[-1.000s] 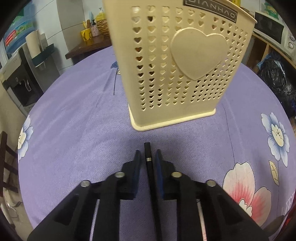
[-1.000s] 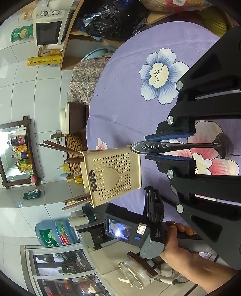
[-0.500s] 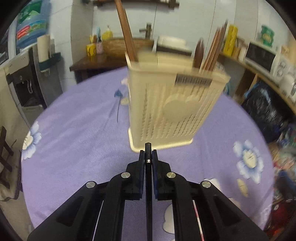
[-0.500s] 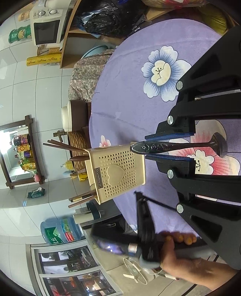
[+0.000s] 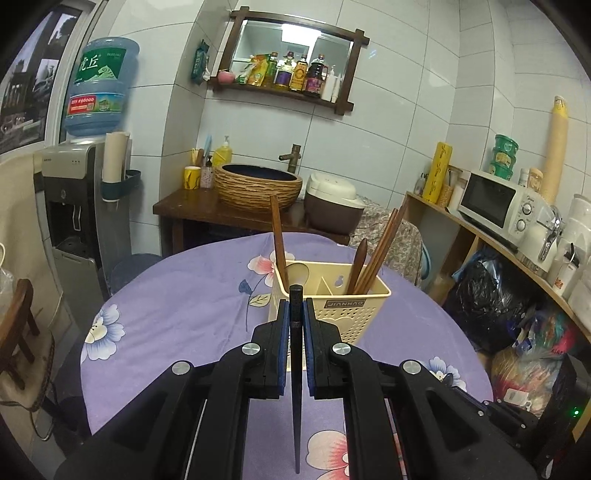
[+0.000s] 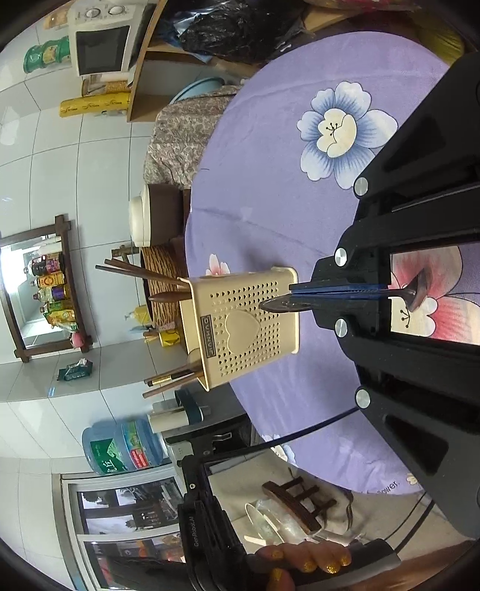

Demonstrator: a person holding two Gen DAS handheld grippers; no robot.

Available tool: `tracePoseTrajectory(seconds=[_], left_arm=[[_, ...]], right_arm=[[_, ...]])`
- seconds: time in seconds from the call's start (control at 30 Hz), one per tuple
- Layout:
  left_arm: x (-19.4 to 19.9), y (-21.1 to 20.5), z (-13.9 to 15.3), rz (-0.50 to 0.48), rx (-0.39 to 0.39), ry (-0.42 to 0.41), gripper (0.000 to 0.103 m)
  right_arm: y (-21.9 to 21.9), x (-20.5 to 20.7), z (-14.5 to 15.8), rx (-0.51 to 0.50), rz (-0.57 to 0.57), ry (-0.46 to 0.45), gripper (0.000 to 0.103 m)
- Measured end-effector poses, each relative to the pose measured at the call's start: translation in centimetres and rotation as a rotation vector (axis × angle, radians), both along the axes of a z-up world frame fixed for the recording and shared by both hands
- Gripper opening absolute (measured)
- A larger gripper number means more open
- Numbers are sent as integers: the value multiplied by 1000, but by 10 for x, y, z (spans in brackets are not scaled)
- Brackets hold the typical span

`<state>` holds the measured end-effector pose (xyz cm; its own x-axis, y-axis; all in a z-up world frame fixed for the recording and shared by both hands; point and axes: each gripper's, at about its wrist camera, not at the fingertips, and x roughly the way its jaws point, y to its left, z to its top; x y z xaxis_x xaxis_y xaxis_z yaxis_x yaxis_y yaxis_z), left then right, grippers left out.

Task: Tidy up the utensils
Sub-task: 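Lift and carry the black chopstick with the left gripper while the right carries the metal spoon to the holder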

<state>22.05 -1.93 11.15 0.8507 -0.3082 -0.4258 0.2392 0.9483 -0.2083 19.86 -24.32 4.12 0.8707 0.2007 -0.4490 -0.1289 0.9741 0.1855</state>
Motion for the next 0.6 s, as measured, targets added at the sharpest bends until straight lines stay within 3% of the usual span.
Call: tracePoseTrajectory(seconds=[0.6], left_arm=[[-8,7,28,-39,-19,-53,8]], right_arm=[[-7,5,18,87,49,2,1]])
